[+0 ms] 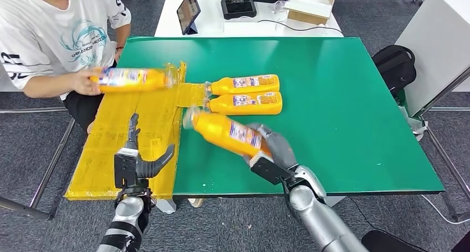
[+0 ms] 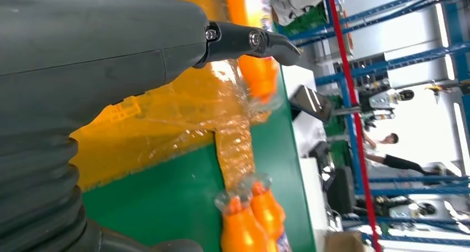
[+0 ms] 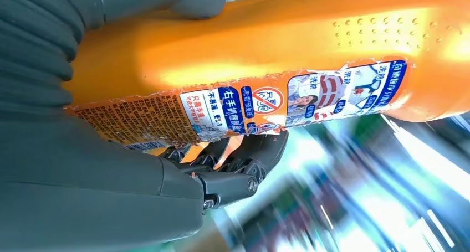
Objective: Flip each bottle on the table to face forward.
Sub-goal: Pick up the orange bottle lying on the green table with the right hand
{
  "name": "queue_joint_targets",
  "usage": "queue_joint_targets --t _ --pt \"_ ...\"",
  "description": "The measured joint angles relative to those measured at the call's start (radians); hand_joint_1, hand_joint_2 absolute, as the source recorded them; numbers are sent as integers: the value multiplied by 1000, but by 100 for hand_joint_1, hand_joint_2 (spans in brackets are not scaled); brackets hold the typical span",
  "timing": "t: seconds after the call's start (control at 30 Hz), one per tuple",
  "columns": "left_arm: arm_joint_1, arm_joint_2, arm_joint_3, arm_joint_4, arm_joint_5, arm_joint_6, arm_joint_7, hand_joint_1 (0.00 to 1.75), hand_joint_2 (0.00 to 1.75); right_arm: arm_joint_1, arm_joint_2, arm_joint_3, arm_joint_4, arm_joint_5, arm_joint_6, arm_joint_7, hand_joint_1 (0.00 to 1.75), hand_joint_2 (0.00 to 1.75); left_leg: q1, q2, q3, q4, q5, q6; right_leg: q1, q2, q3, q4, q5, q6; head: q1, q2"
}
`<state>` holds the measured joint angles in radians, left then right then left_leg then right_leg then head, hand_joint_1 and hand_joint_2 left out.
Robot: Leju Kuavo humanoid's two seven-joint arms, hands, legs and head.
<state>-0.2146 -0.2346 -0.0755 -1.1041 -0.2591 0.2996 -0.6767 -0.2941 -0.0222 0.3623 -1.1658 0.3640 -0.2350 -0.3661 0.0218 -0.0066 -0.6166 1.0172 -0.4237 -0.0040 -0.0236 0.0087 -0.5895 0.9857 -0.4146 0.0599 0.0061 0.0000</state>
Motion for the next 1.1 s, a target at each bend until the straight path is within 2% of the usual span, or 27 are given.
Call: queue_joint_targets --t 0.2,0.33,0.53,0.67,0.9,1.1 --pt "20 -11 -33 -67 85 -82 29 0 175 93 83 -124 -232 -45 -195 -145 175 175 -1 -1 -3 0 0 1 -2 -1 -2 -1 0 0 0 0" --pt "30 -14 -72 -112 187 -195 74 0 175 123 113 -168 -304 -54 -250 -208 175 175 -2 0 -3 0 0 1 -3 -1 -3 -1 0 0 0 0" --pt "44 -15 -157 -167 406 -455 177 0 175 151 133 -181 -307 -51 -211 -247 175 175 -2 0 -3 0 0 1 -3 -1 -3 -1 0 0 0 0" --pt "50 -14 -208 -179 485 -558 204 0 175 156 151 -173 -262 -37 -177 -270 175 175 -2 0 -3 0 0 1 -2 -1 -3 -1 0 0 1 0" --pt "53 -14 -270 -190 500 -602 208 0 175 160 197 -121 -156 -17 -149 -289 175 175 -2 -1 -4 0 0 1 -2 -1 -3 -1 0 0 1 0" --pt "53 -14 -299 -189 472 -580 218 0 175 156 227 -76 -90 -6 -126 -290 175 175 -2 0 -4 0 0 1 -3 -1 -3 -1 0 0 0 0"
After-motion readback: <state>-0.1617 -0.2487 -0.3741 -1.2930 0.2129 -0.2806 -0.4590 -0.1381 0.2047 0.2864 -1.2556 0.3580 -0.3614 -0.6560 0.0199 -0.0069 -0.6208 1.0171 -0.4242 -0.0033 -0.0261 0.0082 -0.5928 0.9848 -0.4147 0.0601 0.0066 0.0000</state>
